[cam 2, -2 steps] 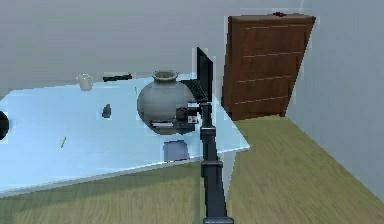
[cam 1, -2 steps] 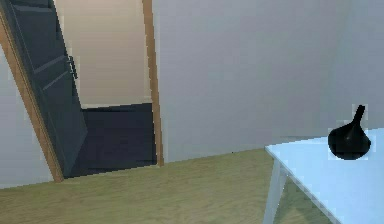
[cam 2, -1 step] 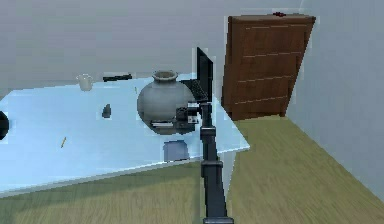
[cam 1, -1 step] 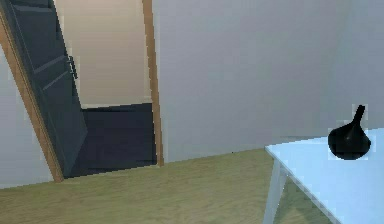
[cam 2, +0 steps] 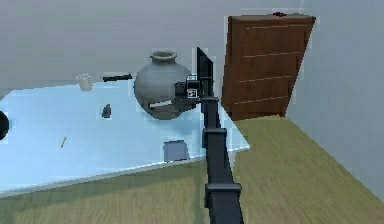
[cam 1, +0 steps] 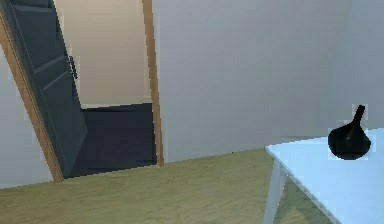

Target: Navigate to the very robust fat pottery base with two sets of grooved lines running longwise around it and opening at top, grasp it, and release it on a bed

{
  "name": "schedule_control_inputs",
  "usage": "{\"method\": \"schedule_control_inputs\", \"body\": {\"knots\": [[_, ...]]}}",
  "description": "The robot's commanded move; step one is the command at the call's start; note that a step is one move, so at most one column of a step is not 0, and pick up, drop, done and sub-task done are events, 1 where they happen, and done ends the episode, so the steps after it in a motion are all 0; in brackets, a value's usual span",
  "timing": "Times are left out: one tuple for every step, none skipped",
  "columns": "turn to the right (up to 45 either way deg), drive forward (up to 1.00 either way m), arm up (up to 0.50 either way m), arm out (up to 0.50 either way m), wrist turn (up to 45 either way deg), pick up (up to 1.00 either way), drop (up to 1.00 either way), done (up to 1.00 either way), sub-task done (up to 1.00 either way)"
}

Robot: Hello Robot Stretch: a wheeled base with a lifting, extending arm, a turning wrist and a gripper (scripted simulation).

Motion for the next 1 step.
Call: {"method": "schedule_control_inputs", "body": {"knots": [[0.0, 0.0, 0.14, 0.0, 0.0, 0.0, 0.0, 0.0, 0.0]]}}
